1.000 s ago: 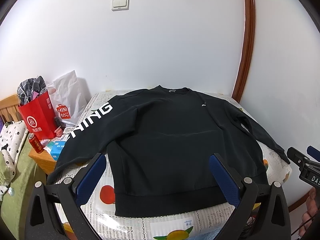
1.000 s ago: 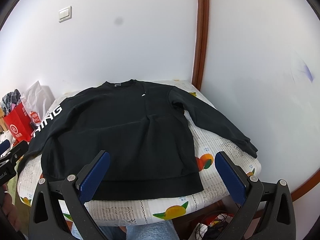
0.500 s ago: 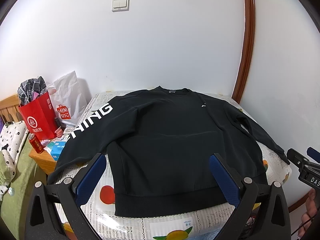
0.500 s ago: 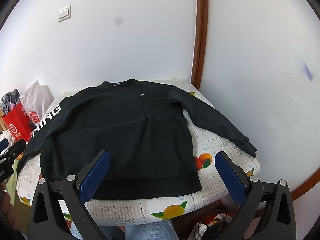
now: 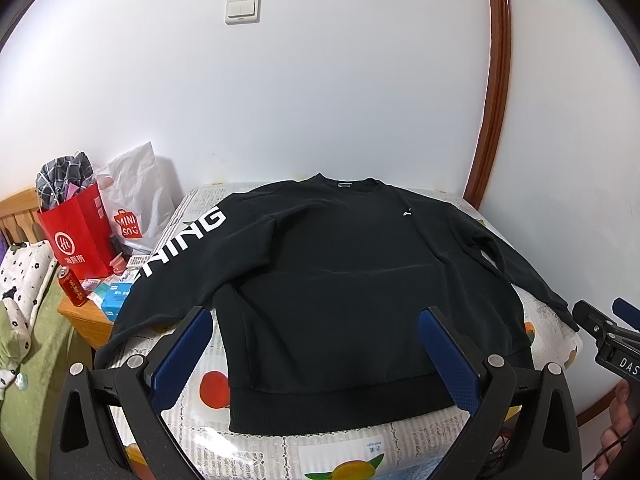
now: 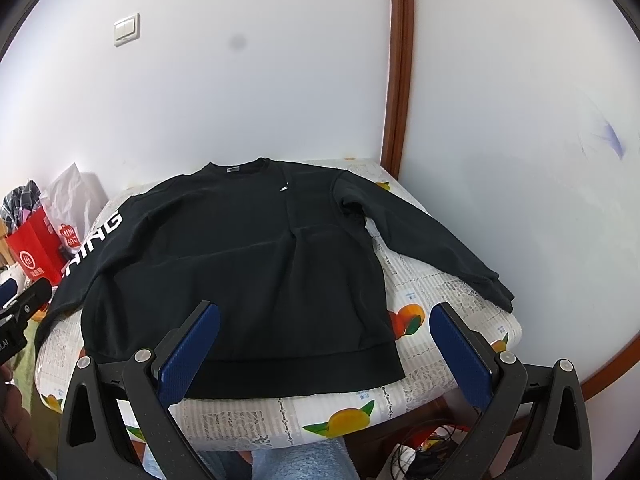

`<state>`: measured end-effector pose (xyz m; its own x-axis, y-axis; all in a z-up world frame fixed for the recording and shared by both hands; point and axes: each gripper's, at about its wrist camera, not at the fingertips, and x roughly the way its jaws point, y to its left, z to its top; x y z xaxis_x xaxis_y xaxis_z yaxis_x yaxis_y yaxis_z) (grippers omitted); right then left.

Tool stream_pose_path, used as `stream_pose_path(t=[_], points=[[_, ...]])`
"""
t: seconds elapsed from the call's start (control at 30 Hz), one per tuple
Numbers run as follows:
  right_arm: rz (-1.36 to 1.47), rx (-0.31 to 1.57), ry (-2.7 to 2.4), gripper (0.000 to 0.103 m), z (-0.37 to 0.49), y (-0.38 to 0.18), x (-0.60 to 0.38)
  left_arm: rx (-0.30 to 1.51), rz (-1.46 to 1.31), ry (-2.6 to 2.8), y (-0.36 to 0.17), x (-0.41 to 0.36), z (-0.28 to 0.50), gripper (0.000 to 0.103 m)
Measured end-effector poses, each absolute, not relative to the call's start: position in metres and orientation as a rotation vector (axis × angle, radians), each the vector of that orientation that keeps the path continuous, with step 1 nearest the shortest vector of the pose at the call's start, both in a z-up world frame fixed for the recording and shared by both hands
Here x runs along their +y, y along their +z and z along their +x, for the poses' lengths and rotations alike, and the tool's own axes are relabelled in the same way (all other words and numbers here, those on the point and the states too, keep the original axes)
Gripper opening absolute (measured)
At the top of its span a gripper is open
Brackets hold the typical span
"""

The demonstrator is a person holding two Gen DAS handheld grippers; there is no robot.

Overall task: Fold small clothes
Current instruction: 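Grasp the lettered sleeve with the left gripper and fold it across the body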

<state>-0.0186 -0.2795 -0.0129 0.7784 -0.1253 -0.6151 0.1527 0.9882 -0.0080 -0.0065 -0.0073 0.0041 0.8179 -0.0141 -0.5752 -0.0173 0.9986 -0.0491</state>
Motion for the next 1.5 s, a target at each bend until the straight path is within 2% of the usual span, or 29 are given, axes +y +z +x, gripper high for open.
stream_pose_path(t=[0.9, 1.37, 1.5], points=[[0.027, 0.684, -0.146, 0.103, -0.015, -0.021, -0.275, 0.641, -0.084, -0.002, -0.001, 0.009, -0.001, 0.103], [0.027, 0.734, -0.151, 0.103, 0.016, -0.054, -0.285, 0.756, -0.314, 0.129, -0.073, 0.109, 0.026, 0.103], [-0.015, 0.751, -0.141, 0.103, 0.038, -0.070, -0.281, 0.817, -0.463, 0.171, -0.108, 0.148, 0.041, 0.097]])
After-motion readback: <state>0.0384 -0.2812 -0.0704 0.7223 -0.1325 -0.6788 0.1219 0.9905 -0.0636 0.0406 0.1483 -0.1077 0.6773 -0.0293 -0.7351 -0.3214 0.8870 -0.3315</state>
